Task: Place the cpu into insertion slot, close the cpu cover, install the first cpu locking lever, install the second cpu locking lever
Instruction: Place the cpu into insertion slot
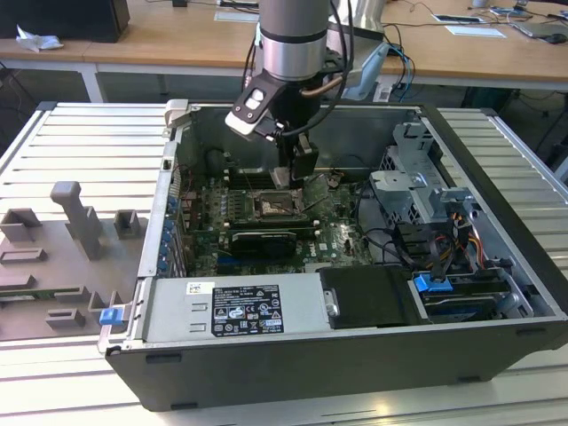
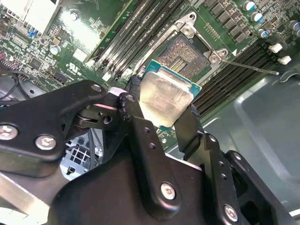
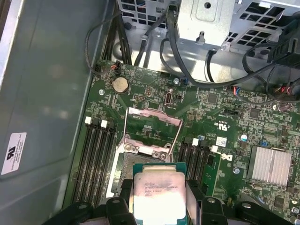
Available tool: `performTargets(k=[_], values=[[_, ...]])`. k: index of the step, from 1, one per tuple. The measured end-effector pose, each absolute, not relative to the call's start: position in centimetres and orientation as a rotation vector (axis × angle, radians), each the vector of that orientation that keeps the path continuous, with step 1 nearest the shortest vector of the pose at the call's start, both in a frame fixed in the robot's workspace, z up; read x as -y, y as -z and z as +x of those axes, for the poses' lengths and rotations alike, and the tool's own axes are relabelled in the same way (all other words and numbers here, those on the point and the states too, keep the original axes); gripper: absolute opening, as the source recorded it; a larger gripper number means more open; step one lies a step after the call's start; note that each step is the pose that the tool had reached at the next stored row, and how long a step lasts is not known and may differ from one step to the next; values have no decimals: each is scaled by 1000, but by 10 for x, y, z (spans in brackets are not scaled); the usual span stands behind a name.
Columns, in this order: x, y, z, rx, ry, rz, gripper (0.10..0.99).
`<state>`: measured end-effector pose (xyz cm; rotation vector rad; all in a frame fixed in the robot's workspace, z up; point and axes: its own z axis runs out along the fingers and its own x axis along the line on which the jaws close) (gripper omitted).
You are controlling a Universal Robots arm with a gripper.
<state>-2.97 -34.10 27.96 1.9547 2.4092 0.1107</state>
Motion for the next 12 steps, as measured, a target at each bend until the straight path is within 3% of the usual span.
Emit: performTargets(k=[12], values=[[341,-271,-30,-2409,-111,1955,533]])
